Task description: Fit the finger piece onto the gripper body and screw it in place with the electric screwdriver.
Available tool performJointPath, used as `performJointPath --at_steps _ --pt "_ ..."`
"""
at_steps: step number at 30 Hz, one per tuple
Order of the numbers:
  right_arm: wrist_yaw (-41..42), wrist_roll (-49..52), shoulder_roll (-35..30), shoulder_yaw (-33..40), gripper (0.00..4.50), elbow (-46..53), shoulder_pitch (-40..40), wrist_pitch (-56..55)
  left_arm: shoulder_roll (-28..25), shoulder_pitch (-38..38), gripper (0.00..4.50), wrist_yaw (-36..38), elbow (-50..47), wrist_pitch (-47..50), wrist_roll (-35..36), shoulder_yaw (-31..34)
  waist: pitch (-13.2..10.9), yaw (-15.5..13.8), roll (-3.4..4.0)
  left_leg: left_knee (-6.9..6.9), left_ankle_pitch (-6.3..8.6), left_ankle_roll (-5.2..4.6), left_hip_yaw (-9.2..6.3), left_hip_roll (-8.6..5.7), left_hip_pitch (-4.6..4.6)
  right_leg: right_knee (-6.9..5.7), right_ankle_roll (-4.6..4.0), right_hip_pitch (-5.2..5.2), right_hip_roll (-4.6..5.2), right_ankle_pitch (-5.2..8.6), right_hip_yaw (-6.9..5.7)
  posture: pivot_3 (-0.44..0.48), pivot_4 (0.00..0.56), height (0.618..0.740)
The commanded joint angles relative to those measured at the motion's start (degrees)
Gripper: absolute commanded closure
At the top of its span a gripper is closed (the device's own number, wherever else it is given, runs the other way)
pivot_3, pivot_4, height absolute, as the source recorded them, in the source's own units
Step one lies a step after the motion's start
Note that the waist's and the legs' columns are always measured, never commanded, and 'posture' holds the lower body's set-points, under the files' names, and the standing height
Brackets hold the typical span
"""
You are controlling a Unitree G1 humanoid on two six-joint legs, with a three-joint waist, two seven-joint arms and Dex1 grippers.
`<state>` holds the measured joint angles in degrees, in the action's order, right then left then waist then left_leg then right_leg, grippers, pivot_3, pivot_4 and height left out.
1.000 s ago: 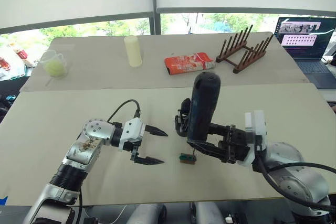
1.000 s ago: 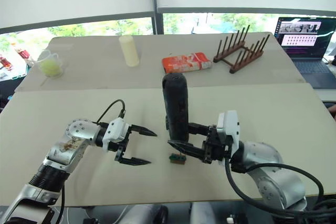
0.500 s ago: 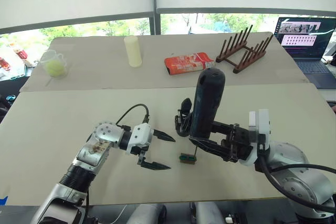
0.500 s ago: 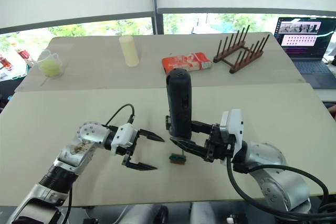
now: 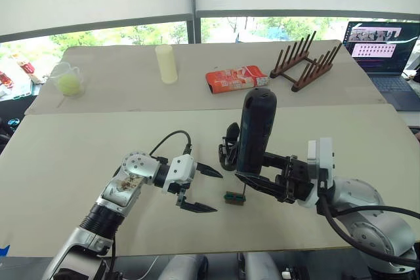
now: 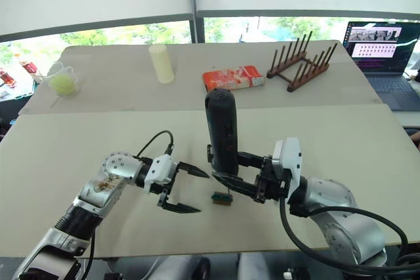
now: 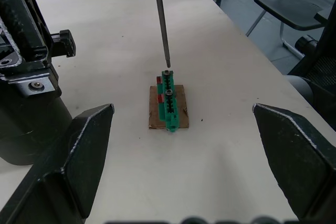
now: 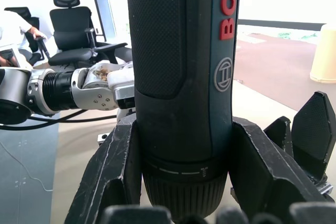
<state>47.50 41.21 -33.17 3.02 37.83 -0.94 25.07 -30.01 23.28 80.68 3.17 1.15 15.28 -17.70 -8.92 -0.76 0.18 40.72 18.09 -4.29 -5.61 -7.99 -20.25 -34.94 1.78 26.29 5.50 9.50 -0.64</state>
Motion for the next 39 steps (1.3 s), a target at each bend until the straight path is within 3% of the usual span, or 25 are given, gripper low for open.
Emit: performJointPath --at_steps 1,39 --pt "0.62 0.40 0.38 0.44 2.60 1.79 -0.57 -2.51 0.22 0.01 0.00 -0.26 -0.13 -1.72 -0.49 -0.15 0.00 0.00 0.00 0.00 0.00 0.00 0.00 0.00 0.00 0.00 0.00 0.00 0.00 0.00 0.00 0.000 0.150 0.740" --pt "2.56 -0.82 0.69 0.24 2.60 0.85 0.21 -3.12 0.86 0.44 0.00 -0.01 3.37 -5.34 -1.43 -0.09 0.00 0.00 0.00 0.00 0.00 0.00 0.00 0.00 0.00 0.00 0.00 0.00 0.00 0.00 0.00 0.000 0.150 0.740"
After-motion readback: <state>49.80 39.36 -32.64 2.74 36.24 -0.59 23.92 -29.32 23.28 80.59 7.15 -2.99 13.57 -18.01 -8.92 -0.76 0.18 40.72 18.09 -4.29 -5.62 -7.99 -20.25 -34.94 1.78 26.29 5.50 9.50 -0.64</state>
